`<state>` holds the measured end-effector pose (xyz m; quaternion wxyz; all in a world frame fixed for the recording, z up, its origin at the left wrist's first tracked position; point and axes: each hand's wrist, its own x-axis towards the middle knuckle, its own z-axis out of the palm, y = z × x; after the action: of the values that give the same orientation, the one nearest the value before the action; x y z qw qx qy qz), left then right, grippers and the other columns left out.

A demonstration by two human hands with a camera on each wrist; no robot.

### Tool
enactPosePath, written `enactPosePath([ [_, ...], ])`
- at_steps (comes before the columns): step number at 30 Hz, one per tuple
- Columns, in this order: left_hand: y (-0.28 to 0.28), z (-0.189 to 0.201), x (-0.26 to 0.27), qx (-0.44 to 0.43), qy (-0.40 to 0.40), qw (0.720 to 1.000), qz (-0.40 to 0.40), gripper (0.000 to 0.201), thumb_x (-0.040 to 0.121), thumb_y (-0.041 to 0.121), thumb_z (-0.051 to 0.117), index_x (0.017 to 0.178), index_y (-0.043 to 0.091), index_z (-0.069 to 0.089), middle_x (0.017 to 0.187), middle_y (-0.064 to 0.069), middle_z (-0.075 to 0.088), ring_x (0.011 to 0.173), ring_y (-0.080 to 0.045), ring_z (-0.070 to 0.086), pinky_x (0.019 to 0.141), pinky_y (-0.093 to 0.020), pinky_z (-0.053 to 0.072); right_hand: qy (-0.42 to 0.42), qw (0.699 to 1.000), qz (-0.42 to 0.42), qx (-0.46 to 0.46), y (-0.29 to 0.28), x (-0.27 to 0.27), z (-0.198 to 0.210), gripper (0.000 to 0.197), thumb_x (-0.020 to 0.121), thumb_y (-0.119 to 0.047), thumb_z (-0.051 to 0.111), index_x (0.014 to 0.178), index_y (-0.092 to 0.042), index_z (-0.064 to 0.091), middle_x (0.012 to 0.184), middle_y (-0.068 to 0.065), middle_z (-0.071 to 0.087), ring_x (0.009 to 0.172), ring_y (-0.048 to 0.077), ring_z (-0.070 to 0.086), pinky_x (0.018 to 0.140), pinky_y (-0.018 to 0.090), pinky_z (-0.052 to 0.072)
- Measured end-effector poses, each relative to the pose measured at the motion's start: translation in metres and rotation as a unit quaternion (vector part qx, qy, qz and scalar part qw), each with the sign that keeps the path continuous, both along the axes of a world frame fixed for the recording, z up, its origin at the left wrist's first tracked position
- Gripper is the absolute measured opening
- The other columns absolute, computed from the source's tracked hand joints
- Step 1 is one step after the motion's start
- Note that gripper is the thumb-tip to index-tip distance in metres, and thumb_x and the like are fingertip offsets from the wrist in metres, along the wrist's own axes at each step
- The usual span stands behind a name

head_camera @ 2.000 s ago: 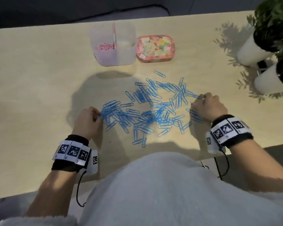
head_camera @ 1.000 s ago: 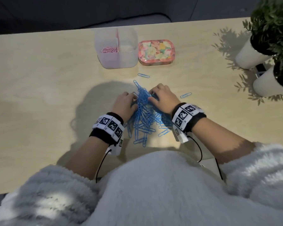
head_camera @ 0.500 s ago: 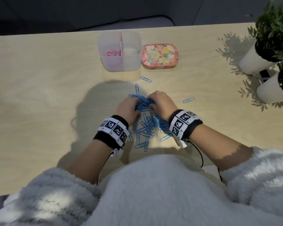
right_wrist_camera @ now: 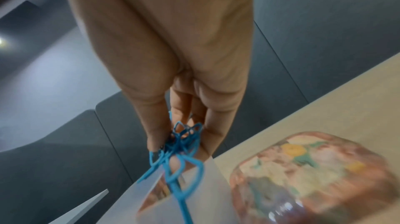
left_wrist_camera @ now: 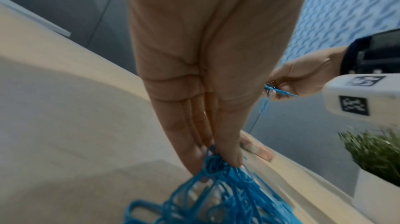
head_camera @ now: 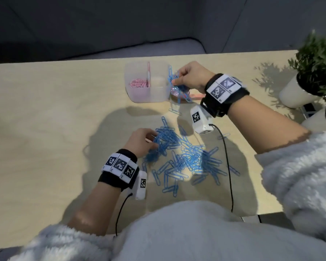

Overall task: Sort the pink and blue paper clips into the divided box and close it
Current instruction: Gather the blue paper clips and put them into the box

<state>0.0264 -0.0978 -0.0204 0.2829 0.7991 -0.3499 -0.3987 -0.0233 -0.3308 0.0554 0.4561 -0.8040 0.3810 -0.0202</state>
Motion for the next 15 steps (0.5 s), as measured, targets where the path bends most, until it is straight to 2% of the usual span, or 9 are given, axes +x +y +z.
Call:
enactPosePath([
  [2, 0.001, 0.0, 0.007, -0.012, 0.024, 1.0, 0.01, 0.034, 0.076, 0.006, 0.072, 0.108, 0.006, 0.064, 0.092, -0.009, 0.063, 0.077, -0.022, 0.061, 0.077, -0.037, 0.057, -0.009, 1.0, -0.016, 0.001, -0.007, 0.023, 0.008, 0.039, 0.079, -0.007, 0.07, 0.05, -0.013, 0.045, 0.029, -0.01, 0.048, 0.031, 0.0, 0.045, 0.049, 0.022, 0.043],
  [5, -0.001, 0.003, 0.014, -0.035, 0.068, 0.996, 0.041, 0.032, 0.077, -0.001, 0.069, 0.109, 0.0, 0.062, 0.086, -0.009, 0.062, 0.067, -0.018, 0.059, 0.056, -0.017, 0.055, -0.028, 0.999, -0.046, -0.001, -0.01, 0.052, 0.012, 0.04, 0.078, -0.006, 0.069, 0.048, -0.011, 0.044, 0.047, 0.007, 0.051, 0.043, 0.017, 0.051, 0.055, 0.035, 0.049],
  [6, -0.002, 0.006, 0.016, -0.044, 0.081, 0.995, 0.048, 0.032, 0.078, -0.003, 0.068, 0.109, -0.001, 0.061, 0.082, -0.007, 0.061, 0.064, -0.016, 0.058, 0.053, -0.013, 0.054, -0.029, 0.998, -0.058, -0.008, -0.009, 0.06, 0.012, 0.042, 0.078, -0.005, 0.069, 0.047, -0.011, 0.042, 0.049, 0.008, 0.049, 0.045, 0.019, 0.051, 0.057, 0.036, 0.051],
  [8, -0.008, 0.012, 0.021, -0.062, 0.101, 0.991, 0.061, 0.032, 0.078, -0.004, 0.067, 0.11, -0.002, 0.06, 0.079, -0.004, 0.058, 0.062, -0.015, 0.057, 0.052, -0.012, 0.054, -0.018, 0.996, -0.076, -0.041, -0.006, 0.071, 0.008, 0.044, 0.077, -0.006, 0.069, 0.047, -0.014, 0.038, 0.045, 0.001, 0.046, 0.044, 0.014, 0.051, 0.054, 0.028, 0.052],
  [9, -0.012, 0.015, 0.024, -0.071, 0.105, 0.99, 0.067, 0.033, 0.078, -0.005, 0.067, 0.11, -0.003, 0.06, 0.079, -0.004, 0.057, 0.062, -0.015, 0.057, 0.051, -0.012, 0.054, 0.002, 0.995, -0.071, -0.067, -0.003, 0.074, 0.005, 0.044, 0.077, -0.008, 0.069, 0.048, -0.014, 0.038, 0.044, -0.002, 0.046, 0.045, 0.011, 0.051, 0.051, 0.023, 0.049],
  [10, -0.017, 0.02, 0.026, -0.078, 0.103, 0.989, 0.071, 0.033, 0.078, -0.005, 0.066, 0.11, -0.003, 0.059, 0.079, -0.004, 0.056, 0.062, -0.014, 0.056, 0.051, -0.011, 0.053, 0.03, 0.994, -0.061, -0.089, -0.001, 0.074, 0.002, 0.041, 0.078, -0.01, 0.069, 0.049, -0.014, 0.039, 0.049, -0.001, 0.05, 0.053, 0.012, 0.053, 0.053, 0.022, 0.047],
  [12, -0.032, 0.029, 0.033, -0.093, 0.091, 0.989, 0.071, 0.031, 0.08, -0.004, 0.065, 0.11, -0.003, 0.059, 0.079, -0.002, 0.056, 0.064, -0.012, 0.056, 0.052, -0.01, 0.053, 0.074, 0.99, -0.026, -0.114, 0.003, 0.074, -0.002, 0.026, 0.078, -0.013, 0.069, 0.059, -0.007, 0.052, 0.074, 0.011, 0.064, 0.076, 0.023, 0.061, 0.069, 0.028, 0.051],
  [13, -0.041, 0.034, 0.039, -0.1, 0.083, 0.989, 0.072, 0.031, 0.08, -0.003, 0.065, 0.111, -0.003, 0.059, 0.08, -0.001, 0.056, 0.065, -0.012, 0.057, 0.054, -0.011, 0.054, 0.076, 0.991, -0.015, -0.112, 0.004, 0.073, -0.003, 0.016, 0.079, -0.013, 0.069, 0.07, -0.002, 0.061, 0.09, 0.016, 0.068, 0.084, 0.026, 0.063, 0.078, 0.032, 0.054],
  [15, -0.062, 0.044, 0.049, -0.118, 0.075, 0.987, 0.083, 0.032, 0.079, -0.002, 0.067, 0.111, -0.002, 0.06, 0.081, -0.002, 0.059, 0.067, -0.013, 0.059, 0.062, -0.018, 0.057, 0.073, 0.992, -0.004, -0.103, 0.003, 0.071, 0.0, 0.022, 0.08, -0.012, 0.068, 0.094, 0.004, 0.068, 0.106, 0.017, 0.068, 0.086, 0.024, 0.062, 0.085, 0.033, 0.054],
])
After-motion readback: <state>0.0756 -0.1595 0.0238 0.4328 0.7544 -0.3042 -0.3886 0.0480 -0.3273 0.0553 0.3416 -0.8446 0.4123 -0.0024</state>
